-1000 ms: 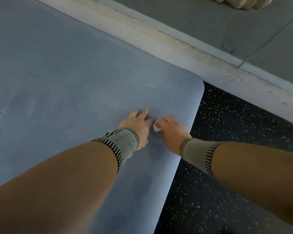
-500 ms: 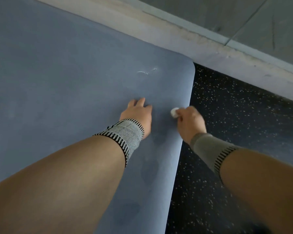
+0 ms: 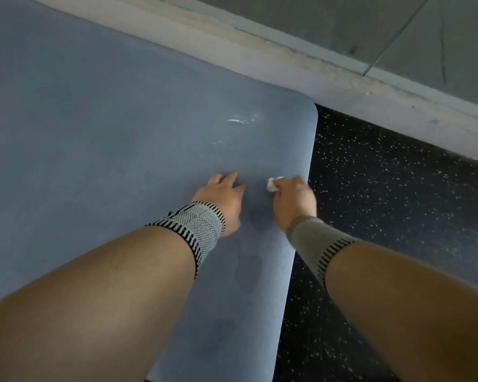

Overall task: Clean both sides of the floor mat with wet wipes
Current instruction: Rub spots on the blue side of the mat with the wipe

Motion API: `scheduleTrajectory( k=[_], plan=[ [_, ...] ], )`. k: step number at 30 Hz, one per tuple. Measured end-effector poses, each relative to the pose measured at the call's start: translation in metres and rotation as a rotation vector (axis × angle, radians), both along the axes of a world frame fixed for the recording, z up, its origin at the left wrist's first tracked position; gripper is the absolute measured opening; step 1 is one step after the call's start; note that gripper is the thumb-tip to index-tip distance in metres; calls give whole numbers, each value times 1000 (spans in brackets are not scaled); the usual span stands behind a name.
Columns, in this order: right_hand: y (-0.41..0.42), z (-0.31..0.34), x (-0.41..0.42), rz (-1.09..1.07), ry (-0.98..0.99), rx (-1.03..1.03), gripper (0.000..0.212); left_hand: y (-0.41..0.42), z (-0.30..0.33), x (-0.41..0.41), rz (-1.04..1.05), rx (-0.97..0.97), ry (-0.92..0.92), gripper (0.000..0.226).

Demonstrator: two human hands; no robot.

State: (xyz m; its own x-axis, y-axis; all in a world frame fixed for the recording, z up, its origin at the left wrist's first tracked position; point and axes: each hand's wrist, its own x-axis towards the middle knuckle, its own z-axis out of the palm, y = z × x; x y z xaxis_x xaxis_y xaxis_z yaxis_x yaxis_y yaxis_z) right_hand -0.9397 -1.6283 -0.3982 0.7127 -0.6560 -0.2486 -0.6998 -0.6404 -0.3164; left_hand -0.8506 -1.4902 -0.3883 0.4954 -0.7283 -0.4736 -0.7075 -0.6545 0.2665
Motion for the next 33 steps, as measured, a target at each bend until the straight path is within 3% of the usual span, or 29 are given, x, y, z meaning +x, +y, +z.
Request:
scheduleTrajectory(
  k=[2,4,6,8,9,14,15,19,20,24,26,30,31,33],
  plan=[
    [26,-1,-9,256,-33,70,25,2,2,2,-10,3,25,76],
    [24,1,-31,366,-43,97,25,8,3,3,-20,-8,17,72],
    [2,4,-39,249,-21,4,27,14,4,1,-20,-19,-46,68],
    [-14,4,-37,-49,-8,-46,29,17,7,-2,-19,-25,-107,62],
    [-10,4,-31,-100,-3,-41,30,16,7,-3,-18,-27,-118,58],
    [38,1,-35,440,13,51,34,17,9,0,-95,43,-59,60],
    [29,3,-43,395,7,53,33,20,9,1,-135,75,-48,63],
    [3,0,-49,-120,-32,25,31,38,12,2,-307,153,-80,68],
    [11,1,-43,-118,-30,34,31,42,12,1,-339,149,-117,70],
    [50,-1,-44,326,-48,153,23,59,6,-17,-295,56,-144,78],
    [37,2,-57,281,-70,169,22,63,2,-27,-218,9,-103,79],
    [14,3,-56,-88,-49,-12,29,64,-2,-35,-139,-40,-90,80],
    [23,5,-50,-89,-54,20,31,64,-3,-35,-137,-38,-93,81],
    [49,6,-44,122,-75,104,28,65,-2,-35,-134,-29,-97,82]
  ],
)
